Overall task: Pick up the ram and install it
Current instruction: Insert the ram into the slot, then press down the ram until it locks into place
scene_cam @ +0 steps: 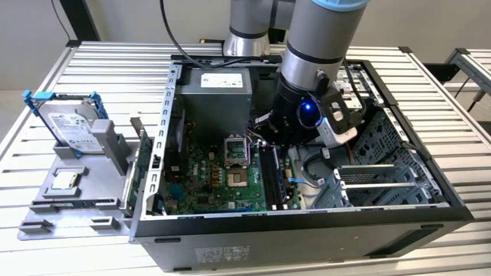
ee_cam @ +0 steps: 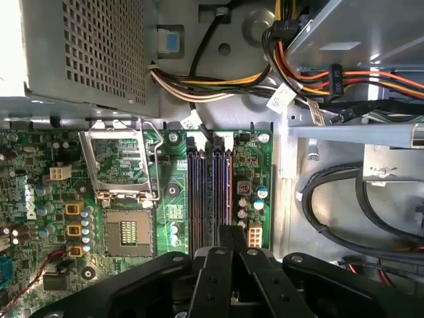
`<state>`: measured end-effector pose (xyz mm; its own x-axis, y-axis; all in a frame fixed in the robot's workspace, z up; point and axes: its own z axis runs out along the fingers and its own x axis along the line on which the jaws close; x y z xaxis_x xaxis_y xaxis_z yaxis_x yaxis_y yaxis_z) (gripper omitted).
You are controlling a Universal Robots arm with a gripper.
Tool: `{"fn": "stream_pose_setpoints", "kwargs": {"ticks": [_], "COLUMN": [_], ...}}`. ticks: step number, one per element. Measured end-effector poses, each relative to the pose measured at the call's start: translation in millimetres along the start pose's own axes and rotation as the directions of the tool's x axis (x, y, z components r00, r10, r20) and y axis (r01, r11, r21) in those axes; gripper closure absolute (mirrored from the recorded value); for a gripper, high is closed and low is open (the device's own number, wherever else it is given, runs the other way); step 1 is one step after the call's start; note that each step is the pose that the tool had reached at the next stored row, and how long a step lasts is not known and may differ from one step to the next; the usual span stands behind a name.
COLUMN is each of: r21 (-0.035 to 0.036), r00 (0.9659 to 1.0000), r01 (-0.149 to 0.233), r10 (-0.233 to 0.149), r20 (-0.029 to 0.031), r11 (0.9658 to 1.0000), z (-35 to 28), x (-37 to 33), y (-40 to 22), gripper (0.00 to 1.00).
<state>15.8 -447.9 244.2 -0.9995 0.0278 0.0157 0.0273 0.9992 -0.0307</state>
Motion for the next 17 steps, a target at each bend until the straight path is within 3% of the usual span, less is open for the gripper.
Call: {"fn": "stream_pose_setpoints", "kwargs": {"ticks": [6, 10, 14, 17], "r21": [-0.0002, 0.0019, 0.0056, 0.0164], "r00": [1.0, 0.9983, 0.9916, 0.9837], "r01": [0.0, 0.059, 0.13, 0.18], "r10": [0.0, -0.059, -0.13, -0.18], "r20": [-0.0001, 0.002, 0.0039, 0.004], "r11": [1.0, 0.9983, 0.9916, 0.9836], "z": [0.0, 0.0, 0.1, 0.0], "x": [0.2, 0.6, 0.8, 1.1], "y": [0.0, -0.1, 0.0, 0.0], "gripper": [1.0, 1.0, 1.0, 1.0]}}
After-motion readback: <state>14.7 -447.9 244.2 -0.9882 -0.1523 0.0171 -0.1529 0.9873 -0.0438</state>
